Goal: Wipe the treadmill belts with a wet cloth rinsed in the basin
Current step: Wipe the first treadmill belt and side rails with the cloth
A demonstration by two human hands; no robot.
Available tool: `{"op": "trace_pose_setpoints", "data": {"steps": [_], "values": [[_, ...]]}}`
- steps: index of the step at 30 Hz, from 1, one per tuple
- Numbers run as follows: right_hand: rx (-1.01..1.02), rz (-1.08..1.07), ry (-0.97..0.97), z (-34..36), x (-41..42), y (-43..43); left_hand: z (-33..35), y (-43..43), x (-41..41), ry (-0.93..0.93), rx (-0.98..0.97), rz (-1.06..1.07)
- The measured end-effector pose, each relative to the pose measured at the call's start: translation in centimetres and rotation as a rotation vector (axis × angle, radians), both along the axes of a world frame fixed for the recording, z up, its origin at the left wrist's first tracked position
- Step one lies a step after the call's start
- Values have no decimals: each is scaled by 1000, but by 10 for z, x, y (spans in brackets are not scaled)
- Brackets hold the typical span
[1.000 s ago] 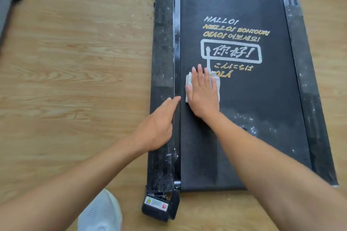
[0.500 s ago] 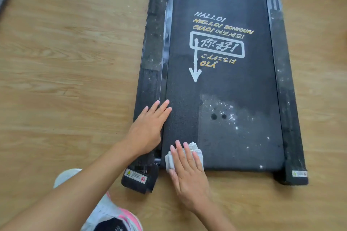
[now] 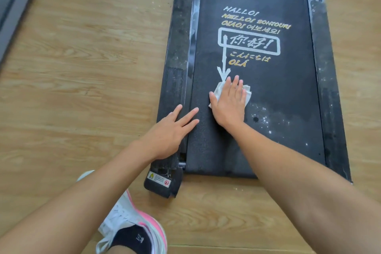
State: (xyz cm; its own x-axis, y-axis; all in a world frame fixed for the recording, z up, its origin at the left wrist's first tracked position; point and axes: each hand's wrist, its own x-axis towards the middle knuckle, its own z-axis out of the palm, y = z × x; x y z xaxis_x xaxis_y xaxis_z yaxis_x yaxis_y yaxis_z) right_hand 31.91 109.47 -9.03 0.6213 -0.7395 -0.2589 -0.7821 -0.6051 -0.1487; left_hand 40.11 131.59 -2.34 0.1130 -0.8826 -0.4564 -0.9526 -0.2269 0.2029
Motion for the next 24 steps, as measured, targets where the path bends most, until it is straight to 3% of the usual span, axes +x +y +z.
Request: {"op": "trace_pose_setpoints", "data": {"steps": [4, 8, 12, 17, 21, 24], "values": [[77, 79, -16, 11, -34, 13, -5, -8, -9, -43, 113, -57], [96, 117, -117, 9, -129, 103, -4, -13, -10, 37, 131, 26], [121, 133, -108, 5, -182, 147, -6, -11, -10, -73, 162, -87], [-15, 86, -60, 5, -83, 47, -19, -9, -13, -96, 121, -91], [51, -13, -26, 14, 27, -70, -26, -7, -20, -120, 99, -80], [58, 23, -15, 16, 26, -77, -24, -12, -21, -150, 116, -86]]}}
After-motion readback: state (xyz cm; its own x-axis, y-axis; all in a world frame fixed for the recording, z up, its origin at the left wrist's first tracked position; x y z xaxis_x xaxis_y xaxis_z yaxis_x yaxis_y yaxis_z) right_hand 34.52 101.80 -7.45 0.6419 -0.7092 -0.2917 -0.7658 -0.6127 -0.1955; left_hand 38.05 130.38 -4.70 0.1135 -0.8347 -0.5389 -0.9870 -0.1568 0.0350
